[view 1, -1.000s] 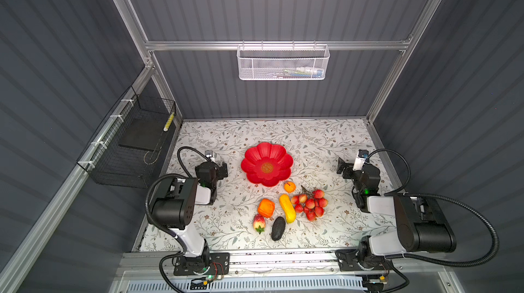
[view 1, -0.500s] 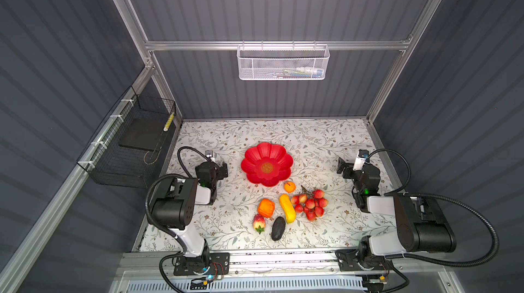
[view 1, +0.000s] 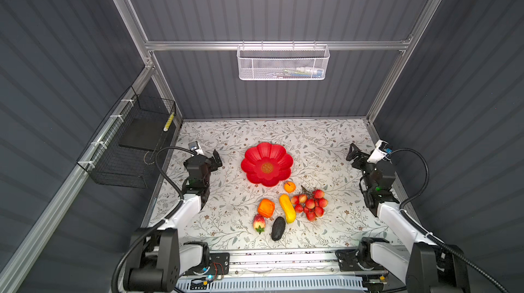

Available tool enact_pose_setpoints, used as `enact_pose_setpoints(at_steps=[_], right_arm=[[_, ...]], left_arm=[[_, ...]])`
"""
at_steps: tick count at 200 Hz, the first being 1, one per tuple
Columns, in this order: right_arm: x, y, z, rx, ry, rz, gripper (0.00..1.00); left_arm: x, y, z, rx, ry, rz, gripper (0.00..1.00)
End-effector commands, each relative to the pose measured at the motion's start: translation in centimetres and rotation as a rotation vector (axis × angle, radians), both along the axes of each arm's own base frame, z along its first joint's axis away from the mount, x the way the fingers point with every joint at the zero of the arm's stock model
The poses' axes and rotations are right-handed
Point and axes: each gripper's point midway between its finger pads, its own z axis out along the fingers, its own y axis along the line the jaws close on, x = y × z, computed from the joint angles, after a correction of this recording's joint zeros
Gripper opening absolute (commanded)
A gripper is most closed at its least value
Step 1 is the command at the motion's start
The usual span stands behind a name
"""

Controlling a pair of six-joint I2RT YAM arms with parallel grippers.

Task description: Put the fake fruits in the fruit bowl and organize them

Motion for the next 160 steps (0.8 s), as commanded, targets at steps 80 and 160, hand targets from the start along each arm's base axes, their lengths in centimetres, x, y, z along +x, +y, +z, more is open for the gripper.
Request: enact_pose_setpoints(at_steps=[80, 160], right_arm=[[-6.9, 10.5, -2.3, -0.015, 0.575, 0.371, 0.85], [-16.0, 22.9, -6.5, -0.111, 0.879, 0.601, 0.69]], left_arm=[[-5.6, 0.2, 6.1, 0.052, 0.082, -0.038, 1.00], [-6.4, 0.8, 6.2, 0.046, 0.066, -0.002, 1.00]])
